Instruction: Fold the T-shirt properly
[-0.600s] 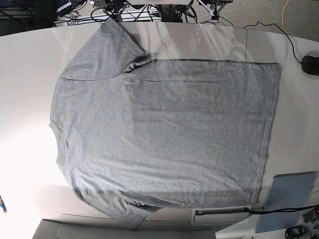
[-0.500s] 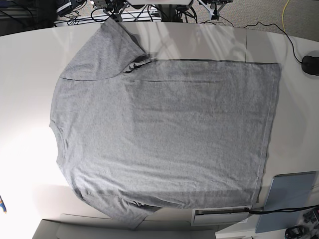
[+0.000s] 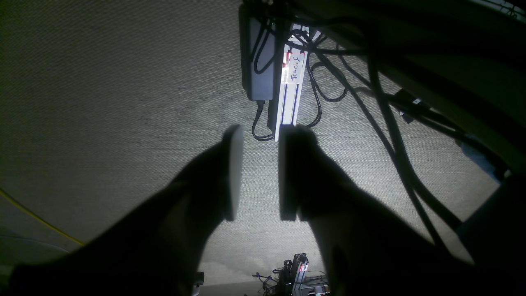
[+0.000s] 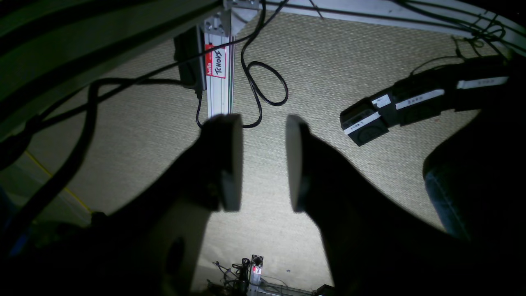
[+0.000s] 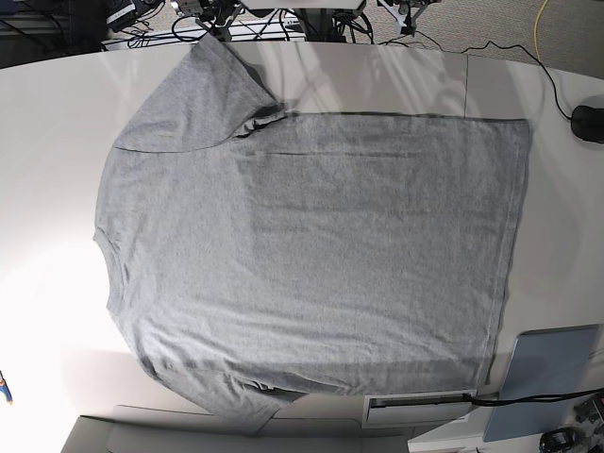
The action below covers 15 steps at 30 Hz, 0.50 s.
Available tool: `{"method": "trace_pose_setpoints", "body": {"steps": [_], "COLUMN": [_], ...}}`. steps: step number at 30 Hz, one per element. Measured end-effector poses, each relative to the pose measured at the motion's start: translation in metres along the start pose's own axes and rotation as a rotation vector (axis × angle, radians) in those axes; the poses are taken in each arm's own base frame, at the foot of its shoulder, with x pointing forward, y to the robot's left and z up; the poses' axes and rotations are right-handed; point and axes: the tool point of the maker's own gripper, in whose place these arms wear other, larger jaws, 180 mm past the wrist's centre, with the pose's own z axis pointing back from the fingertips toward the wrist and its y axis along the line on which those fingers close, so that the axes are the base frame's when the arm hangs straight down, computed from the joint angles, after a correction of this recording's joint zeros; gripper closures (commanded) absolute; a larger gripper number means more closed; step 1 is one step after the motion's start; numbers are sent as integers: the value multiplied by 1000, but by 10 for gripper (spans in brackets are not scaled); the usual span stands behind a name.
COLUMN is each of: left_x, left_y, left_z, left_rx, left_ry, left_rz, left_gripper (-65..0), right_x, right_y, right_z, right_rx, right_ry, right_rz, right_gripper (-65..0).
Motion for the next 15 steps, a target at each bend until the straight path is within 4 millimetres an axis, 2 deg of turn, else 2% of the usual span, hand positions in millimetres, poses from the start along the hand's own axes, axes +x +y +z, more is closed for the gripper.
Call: {"method": "trace_pose_setpoints", "body": {"steps": [9, 15], "left_x": [0, 9], "left_y": [0, 3], "left_z": [0, 1], "left_rx": [0, 5], "left_ry": [-1, -21], "left_rz": [0, -8], "left_gripper": [-168, -168], "right_x": [0, -5], "right_y": [0, 0], "right_z": [0, 0], "right_rx": [0, 0], "right_ry": [0, 31], "right_rz": [0, 0], "right_gripper": [-185, -185]}}
